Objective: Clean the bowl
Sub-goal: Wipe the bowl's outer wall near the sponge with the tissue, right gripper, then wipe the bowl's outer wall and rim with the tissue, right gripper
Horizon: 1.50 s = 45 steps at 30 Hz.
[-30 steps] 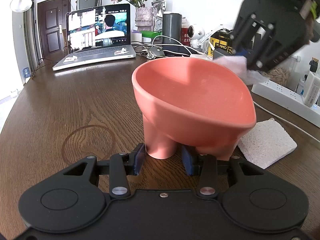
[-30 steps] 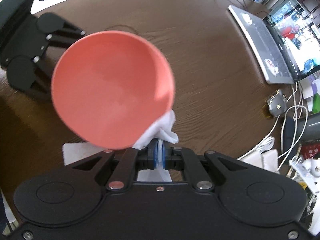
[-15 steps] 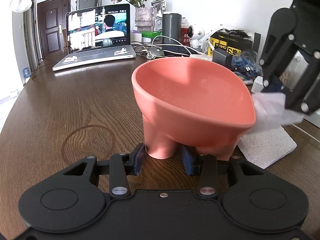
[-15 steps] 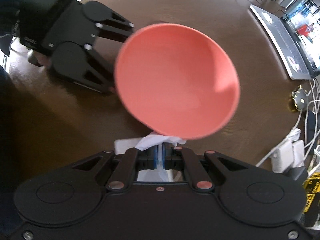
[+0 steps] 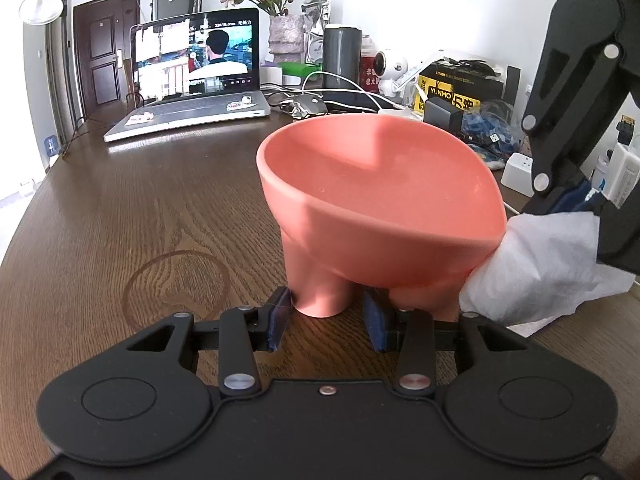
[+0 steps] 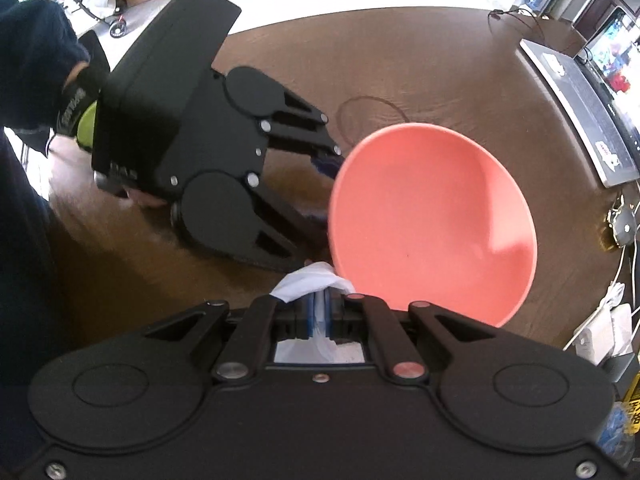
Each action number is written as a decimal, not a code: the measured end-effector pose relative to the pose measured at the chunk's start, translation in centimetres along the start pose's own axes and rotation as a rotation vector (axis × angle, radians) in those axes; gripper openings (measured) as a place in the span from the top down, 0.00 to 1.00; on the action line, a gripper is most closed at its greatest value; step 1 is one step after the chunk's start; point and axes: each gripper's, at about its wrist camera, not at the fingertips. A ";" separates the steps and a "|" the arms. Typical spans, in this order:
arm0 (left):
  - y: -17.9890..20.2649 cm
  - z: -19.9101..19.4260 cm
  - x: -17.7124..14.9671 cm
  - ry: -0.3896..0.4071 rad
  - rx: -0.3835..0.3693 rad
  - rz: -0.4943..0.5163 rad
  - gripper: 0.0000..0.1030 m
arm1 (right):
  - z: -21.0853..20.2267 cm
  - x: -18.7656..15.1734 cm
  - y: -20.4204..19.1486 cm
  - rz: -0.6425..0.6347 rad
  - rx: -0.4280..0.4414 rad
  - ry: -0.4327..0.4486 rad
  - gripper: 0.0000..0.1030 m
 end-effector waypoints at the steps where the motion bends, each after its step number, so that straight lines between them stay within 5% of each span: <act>1: 0.0 0.0 0.0 0.000 0.000 0.000 0.61 | 0.0 0.1 0.0 0.000 0.001 -0.002 0.97; 17: -0.1 0.1 0.0 -0.002 -0.007 0.004 0.63 | -0.5 2.4 0.5 -0.032 0.000 0.050 0.97; 35: 0.0 0.0 0.0 -0.003 -0.010 0.003 0.63 | 2.7 8.6 0.7 -0.560 -0.114 -0.022 0.97; 45: 0.0 0.0 0.0 -0.003 -0.012 0.001 0.63 | 4.4 9.9 5.5 -0.668 -0.152 -0.103 0.97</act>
Point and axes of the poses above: each gripper's, at about its wrist camera, not at the fingertips, and z roughly the way its jaws point, y to its right, x to its top, and after that the axes turned 12 degrees about -z, right-handed
